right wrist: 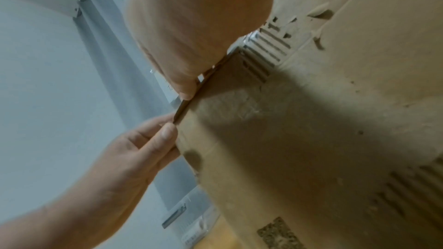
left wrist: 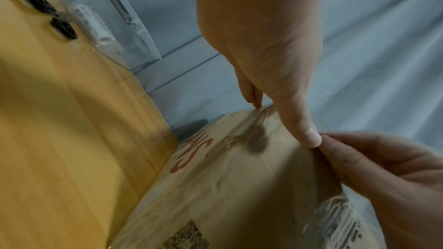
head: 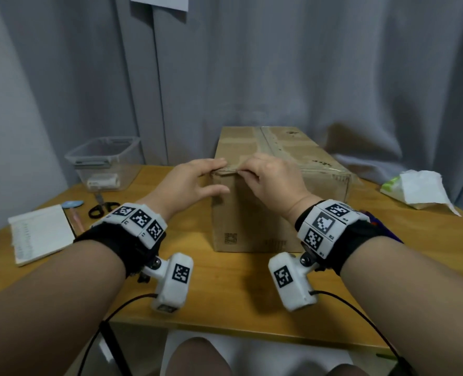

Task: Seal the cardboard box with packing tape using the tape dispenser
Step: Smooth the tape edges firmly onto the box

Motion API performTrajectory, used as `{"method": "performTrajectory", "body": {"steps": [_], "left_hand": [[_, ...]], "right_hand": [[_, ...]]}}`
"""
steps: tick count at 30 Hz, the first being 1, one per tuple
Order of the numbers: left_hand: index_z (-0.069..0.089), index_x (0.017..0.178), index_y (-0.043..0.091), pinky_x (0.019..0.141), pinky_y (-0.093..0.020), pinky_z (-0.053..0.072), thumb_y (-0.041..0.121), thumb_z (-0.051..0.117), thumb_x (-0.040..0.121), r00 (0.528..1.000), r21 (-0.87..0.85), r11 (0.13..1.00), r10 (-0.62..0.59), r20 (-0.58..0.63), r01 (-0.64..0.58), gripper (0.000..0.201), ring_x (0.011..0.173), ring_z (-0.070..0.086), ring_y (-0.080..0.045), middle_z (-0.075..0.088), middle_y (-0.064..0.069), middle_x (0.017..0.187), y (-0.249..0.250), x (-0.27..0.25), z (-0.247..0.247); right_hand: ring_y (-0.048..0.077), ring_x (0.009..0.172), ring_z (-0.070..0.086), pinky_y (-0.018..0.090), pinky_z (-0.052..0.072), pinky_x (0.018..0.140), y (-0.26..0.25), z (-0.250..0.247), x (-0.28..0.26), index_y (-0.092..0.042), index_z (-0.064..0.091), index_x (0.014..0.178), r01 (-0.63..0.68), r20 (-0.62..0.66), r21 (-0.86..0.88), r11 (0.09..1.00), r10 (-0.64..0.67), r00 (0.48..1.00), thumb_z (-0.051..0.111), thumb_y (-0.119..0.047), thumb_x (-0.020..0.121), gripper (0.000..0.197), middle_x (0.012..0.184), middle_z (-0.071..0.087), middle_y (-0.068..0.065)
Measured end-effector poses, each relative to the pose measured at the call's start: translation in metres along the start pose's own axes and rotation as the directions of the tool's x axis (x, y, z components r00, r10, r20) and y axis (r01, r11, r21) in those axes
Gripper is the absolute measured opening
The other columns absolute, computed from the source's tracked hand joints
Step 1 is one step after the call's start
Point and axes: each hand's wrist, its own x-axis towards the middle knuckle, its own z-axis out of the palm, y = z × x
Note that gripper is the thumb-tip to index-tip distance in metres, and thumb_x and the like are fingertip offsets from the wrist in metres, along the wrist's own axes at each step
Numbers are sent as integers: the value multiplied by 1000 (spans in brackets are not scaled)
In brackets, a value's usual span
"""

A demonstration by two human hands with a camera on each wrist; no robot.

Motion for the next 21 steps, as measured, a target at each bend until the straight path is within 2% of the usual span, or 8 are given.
{"method": "performTrajectory", "body": {"steps": [4,8,10,12,14,16,18,21], "left_hand": [[59,127,19,100,-2,21,25,68,84,1000,-59,998,-6,-24,5,45,118,41,6,56,4,132,-3,5,-2],[65,119,15,104,-11,28,24,71,81,988,-151,987,-79,-136,58,39,117,49,1,63,1,125,1,7,8],[62,122,17,105,-12,27,26,71,80,994,-115,993,-42,-103,30,44,119,47,2,60,3,128,-1,5,7],[57,129,21,106,-12,25,28,71,80,1000,-84,996,14,-5,-15,52,123,42,3,52,10,133,-6,1,2],[55,129,25,108,-14,26,24,67,83,999,-153,988,21,34,-15,47,125,41,4,49,12,133,-11,-1,-3],[59,123,25,110,-18,31,19,65,86,1000,-256,967,-3,-14,0,38,122,47,3,56,5,131,-11,0,-3],[63,118,20,108,-19,34,15,66,86,996,-314,949,-36,-84,8,32,117,52,4,60,-1,127,-8,-1,2],[65,115,18,107,-13,32,13,66,85,987,-337,941,-43,-156,-13,30,116,50,5,60,0,125,-1,-5,8]], "right_hand": [[27,73,66,37,54,58,-2,1,-1,-13,73,88,-25,-37,42,999,26,999,53,-25,87,23,85,70,2],[24,67,65,35,52,50,-5,8,-7,-15,72,85,-17,-111,38,999,21,994,49,-26,88,26,84,69,-1],[24,66,65,36,52,50,-5,9,-8,-15,72,86,-20,-120,43,999,25,992,49,-27,88,26,84,68,-1],[25,71,64,37,52,56,-4,5,-4,-16,72,88,-47,-73,63,997,52,996,53,-24,88,20,85,68,0],[22,79,63,37,52,66,-2,-1,1,-20,72,94,-88,5,56,995,88,996,55,-27,90,18,90,68,-1],[21,85,63,38,52,72,-1,-4,5,-23,72,97,-98,51,45,994,96,994,55,-28,90,18,93,69,-3],[21,85,63,38,52,72,-1,-5,6,-23,72,98,-87,68,39,995,84,994,55,-27,90,18,93,68,-3],[23,82,63,39,52,70,-1,-5,3,-22,72,97,-62,60,30,998,60,996,56,-26,90,18,92,68,-1]]}}
